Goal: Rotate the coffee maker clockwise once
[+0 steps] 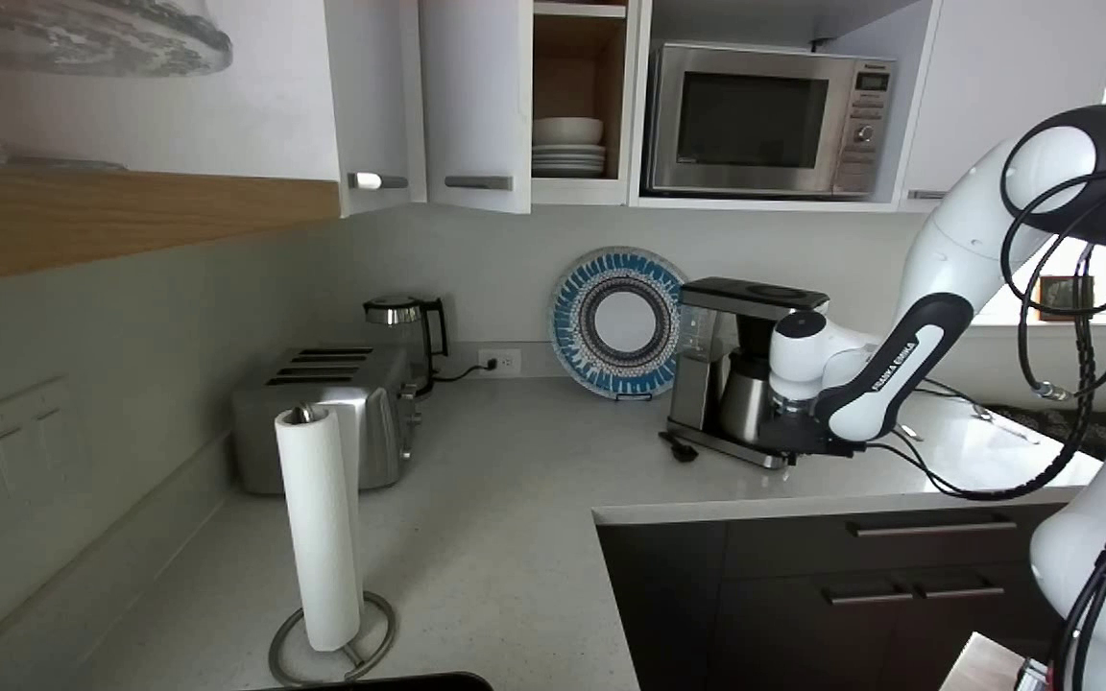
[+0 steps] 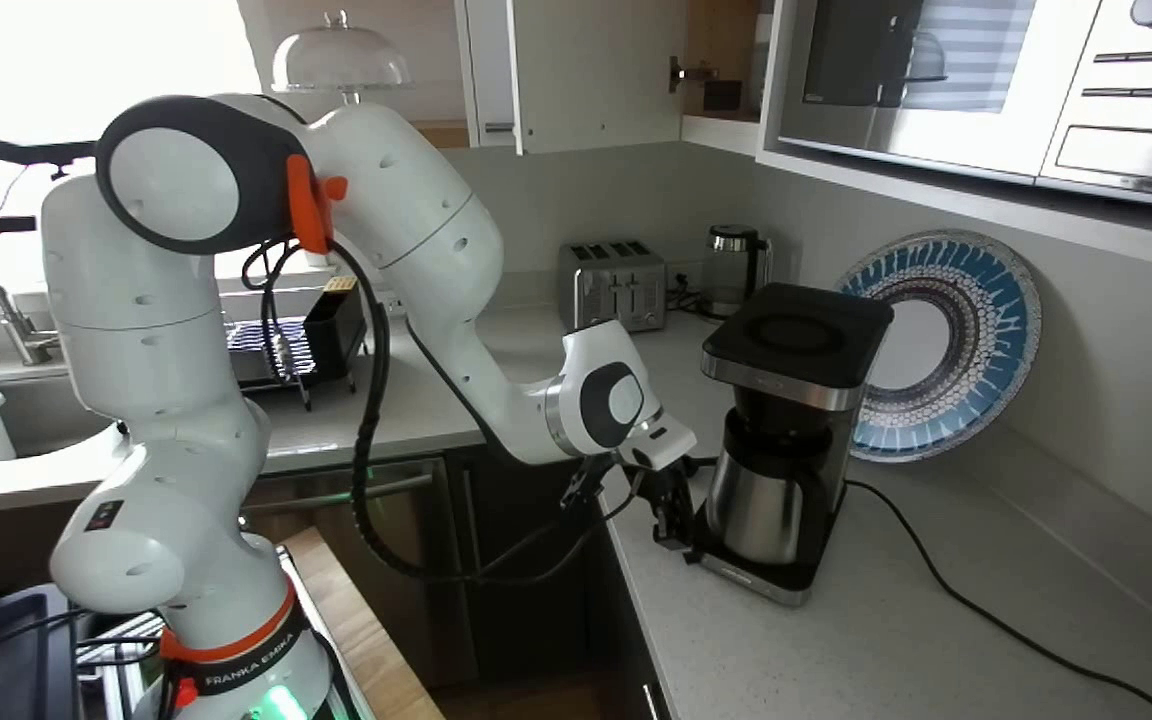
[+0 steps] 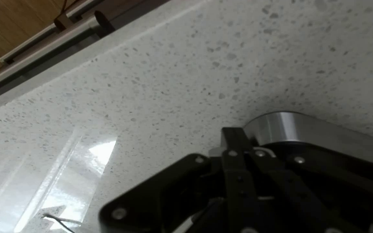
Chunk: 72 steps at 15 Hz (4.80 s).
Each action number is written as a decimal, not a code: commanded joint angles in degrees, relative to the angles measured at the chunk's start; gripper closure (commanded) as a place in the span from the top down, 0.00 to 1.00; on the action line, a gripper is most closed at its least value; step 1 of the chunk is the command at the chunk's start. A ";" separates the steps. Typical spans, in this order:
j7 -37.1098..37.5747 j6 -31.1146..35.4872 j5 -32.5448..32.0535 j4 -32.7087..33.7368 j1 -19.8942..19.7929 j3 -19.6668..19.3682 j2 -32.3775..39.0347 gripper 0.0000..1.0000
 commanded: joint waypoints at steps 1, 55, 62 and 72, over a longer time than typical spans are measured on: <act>4.48 2.54 -3.10 7.10 2.22 1.32 2.20 0.00; 5.01 6.05 -6.96 6.54 17.45 -13.50 1.67 0.00; -3.29 3.58 -5.83 4.63 17.03 -13.42 -0.20 0.00; -27.99 -10.96 4.85 4.33 19.28 -12.70 -5.45 0.00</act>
